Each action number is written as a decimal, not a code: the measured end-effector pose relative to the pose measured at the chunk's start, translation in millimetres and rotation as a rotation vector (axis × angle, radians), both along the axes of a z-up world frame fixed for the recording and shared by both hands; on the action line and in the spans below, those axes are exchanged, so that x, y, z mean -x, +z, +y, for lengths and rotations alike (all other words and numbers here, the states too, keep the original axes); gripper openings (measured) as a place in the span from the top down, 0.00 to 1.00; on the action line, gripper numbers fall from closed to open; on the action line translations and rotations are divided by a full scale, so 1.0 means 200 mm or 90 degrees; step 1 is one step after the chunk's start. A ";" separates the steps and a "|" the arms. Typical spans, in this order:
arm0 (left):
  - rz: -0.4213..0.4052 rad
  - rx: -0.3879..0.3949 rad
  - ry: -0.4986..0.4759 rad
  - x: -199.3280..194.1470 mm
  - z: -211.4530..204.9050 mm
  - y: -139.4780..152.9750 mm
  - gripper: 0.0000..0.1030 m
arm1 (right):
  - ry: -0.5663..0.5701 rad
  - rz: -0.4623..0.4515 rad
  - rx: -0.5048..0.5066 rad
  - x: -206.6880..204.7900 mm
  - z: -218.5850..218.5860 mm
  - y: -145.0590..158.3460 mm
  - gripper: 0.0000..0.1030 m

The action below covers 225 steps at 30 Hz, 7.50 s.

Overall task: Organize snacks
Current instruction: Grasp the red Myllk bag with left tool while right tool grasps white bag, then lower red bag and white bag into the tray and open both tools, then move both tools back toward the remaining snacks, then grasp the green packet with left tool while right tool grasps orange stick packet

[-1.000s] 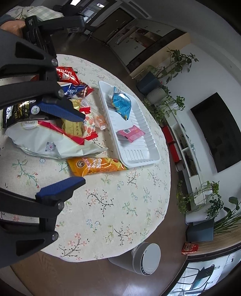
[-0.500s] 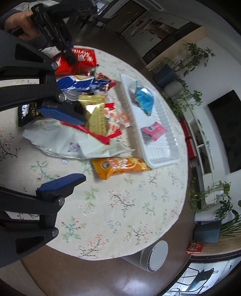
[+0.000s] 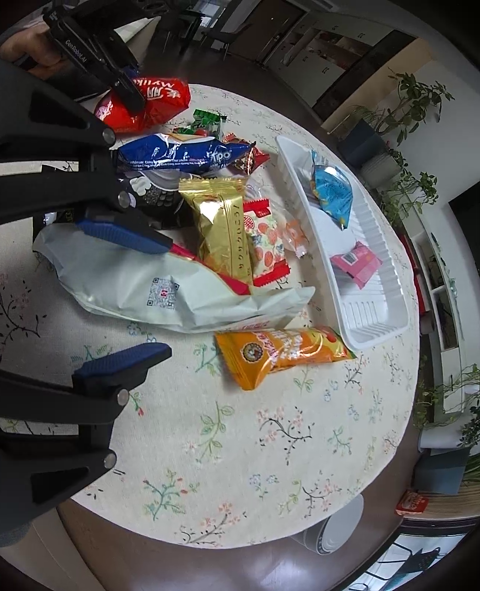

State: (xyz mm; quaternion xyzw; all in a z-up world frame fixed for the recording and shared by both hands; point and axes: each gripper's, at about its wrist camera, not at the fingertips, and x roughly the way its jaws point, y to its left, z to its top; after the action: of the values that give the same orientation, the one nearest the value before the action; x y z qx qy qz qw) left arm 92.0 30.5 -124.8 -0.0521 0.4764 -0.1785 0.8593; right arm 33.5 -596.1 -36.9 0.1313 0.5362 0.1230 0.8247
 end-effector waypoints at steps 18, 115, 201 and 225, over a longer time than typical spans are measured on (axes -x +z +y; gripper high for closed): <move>-0.001 0.007 -0.003 0.00 -0.01 -0.01 0.76 | 0.004 0.020 -0.013 -0.04 0.02 -0.05 0.79; -0.052 0.061 -0.058 -1.12 -0.31 0.53 0.01 | 0.075 -0.144 -0.019 -0.72 -0.11 0.36 0.28; -0.001 -0.089 -0.092 -0.38 -0.04 -0.05 0.63 | -0.019 -0.089 0.203 -0.40 -0.13 -0.09 0.62; -0.028 0.003 -0.014 -0.36 0.12 0.01 0.74 | -0.052 -0.112 0.162 -0.31 -0.17 -0.02 0.84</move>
State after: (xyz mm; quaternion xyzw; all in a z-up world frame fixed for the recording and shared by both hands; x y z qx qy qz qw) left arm 163.9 53.6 -122.8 -0.0455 0.4577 -0.1900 0.8674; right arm 96.0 -630.8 -40.9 0.0365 0.4670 0.0313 0.8829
